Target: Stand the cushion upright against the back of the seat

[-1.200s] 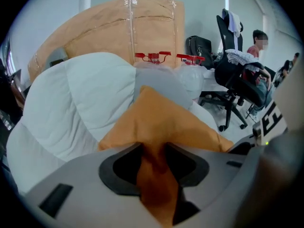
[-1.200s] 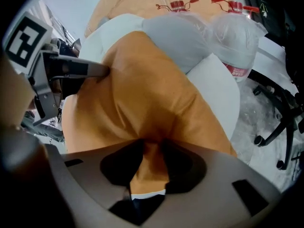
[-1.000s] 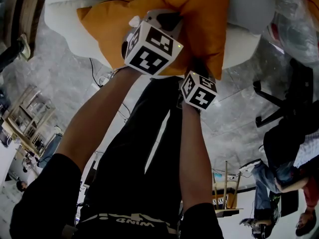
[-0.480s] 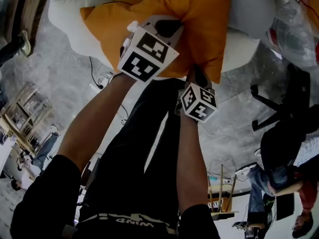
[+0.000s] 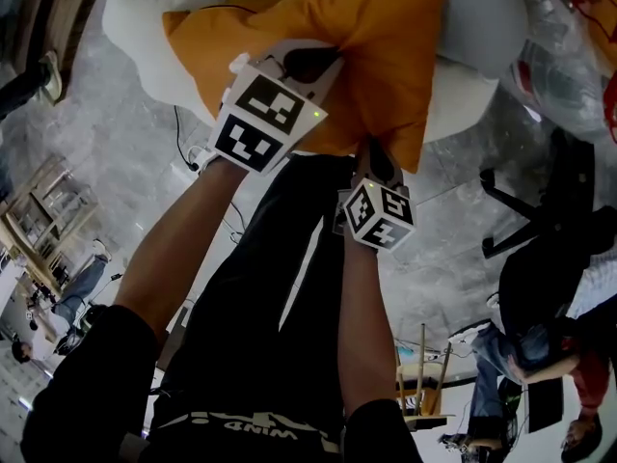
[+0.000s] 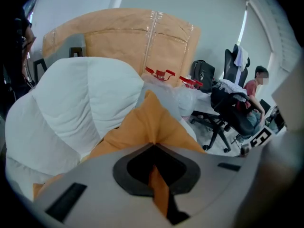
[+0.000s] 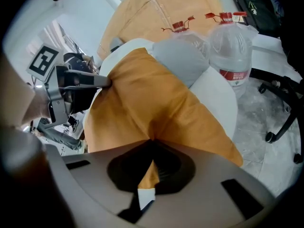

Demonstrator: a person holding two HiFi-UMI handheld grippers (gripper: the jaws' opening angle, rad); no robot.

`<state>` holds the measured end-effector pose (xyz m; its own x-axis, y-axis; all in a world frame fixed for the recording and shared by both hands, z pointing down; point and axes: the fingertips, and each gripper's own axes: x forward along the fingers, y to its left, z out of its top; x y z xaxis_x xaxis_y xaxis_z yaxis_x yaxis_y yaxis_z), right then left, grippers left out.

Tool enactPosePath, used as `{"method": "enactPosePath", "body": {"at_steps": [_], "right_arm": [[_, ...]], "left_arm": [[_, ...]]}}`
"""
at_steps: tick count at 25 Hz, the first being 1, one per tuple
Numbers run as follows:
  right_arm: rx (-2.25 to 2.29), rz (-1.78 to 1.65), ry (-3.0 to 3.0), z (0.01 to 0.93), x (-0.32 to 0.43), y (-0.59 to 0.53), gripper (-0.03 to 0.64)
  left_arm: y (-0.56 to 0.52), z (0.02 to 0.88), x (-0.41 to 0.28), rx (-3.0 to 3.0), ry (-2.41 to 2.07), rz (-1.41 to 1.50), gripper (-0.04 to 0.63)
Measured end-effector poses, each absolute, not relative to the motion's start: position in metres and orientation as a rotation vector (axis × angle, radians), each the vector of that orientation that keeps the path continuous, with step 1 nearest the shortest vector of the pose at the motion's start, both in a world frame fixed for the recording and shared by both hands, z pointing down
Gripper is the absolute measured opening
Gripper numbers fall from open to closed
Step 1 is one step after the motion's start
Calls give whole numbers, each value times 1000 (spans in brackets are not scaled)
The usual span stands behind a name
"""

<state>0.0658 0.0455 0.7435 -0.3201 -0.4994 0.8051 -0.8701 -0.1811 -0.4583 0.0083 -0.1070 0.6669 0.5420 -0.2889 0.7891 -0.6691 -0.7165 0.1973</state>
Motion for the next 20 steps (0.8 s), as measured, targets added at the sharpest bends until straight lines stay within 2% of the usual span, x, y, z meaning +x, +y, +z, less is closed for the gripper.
{"method": "enactPosePath", "body": {"at_steps": [20], "right_arm": [[1570,1260,-1940,628,68,13,27]], "left_arm": [[-119,563,-40,2267,-982,839,12]]}}
